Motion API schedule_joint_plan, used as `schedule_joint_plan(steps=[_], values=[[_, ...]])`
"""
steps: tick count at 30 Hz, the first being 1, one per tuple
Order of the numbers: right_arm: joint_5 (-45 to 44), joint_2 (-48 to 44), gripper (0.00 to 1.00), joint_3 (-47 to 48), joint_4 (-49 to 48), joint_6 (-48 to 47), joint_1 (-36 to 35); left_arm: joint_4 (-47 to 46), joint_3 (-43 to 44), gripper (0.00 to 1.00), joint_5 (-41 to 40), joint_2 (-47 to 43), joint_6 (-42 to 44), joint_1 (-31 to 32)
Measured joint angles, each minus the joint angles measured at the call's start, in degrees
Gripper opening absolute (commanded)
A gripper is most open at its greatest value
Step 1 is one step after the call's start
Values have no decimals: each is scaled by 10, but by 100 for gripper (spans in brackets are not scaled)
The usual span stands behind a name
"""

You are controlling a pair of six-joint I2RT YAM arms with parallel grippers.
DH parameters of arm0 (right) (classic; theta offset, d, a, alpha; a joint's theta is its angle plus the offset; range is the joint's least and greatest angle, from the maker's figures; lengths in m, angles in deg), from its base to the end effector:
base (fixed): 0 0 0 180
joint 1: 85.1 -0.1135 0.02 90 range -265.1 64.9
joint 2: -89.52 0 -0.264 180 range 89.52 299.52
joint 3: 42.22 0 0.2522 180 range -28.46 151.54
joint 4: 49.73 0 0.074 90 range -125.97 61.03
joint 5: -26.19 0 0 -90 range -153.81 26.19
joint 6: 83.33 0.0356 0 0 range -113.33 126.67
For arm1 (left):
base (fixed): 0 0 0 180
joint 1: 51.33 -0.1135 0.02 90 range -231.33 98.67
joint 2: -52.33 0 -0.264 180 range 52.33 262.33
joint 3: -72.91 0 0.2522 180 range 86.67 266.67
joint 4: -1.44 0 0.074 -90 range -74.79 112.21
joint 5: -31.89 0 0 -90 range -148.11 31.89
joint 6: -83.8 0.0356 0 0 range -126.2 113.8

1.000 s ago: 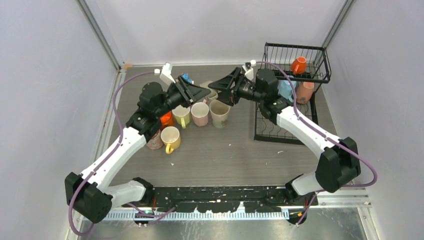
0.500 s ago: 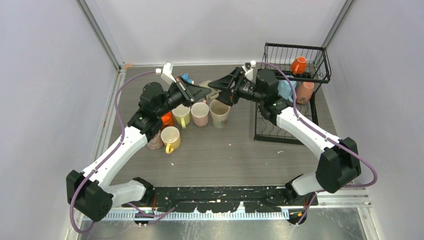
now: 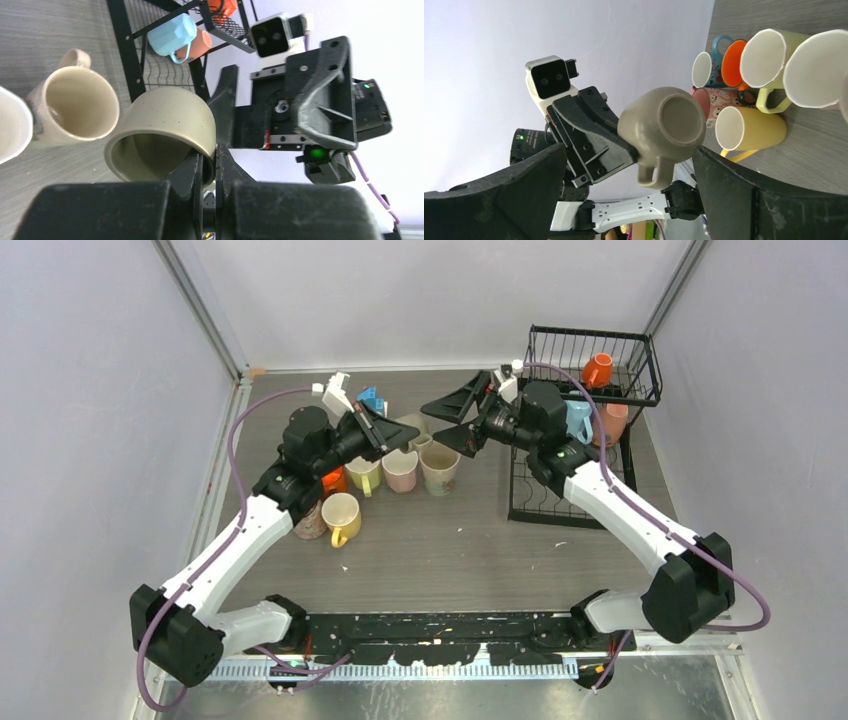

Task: Unload the cups from the dish rack
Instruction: Place the cup at the center of the board.

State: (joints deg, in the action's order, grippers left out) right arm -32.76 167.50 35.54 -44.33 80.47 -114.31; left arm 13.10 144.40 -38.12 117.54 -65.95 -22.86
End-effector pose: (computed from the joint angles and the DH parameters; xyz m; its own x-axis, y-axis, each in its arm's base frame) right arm 0.2714 0.1728 0.3605 -0.8556 0.4642 -0.2291 -0.1596 0.1846 0.9698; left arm 0.2289 -0.1380 0.3707 -0.6870 -0.5509 -0.4739 0.3052 0.3730 -0.8762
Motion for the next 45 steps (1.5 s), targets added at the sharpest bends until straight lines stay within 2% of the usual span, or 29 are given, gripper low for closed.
schedule_joint_plan(steps=[8, 13, 22, 34, 45], values=[[-78, -59, 100, 2, 111, -79, 0, 114, 21, 0, -30, -19, 43, 0], [-139, -87, 100, 23, 208, -143, 0, 217, 70, 0, -64, -25, 81, 0], [-207, -125, 100, 30, 311, -223, 0, 371, 120, 0, -135, -18, 128, 0], [-231, -147, 100, 24, 342, -261, 0, 542, 126, 0, -218, 8, 151, -9], [-231, -147, 100, -3, 347, -270, 0, 577, 118, 0, -233, 44, 168, -27]])
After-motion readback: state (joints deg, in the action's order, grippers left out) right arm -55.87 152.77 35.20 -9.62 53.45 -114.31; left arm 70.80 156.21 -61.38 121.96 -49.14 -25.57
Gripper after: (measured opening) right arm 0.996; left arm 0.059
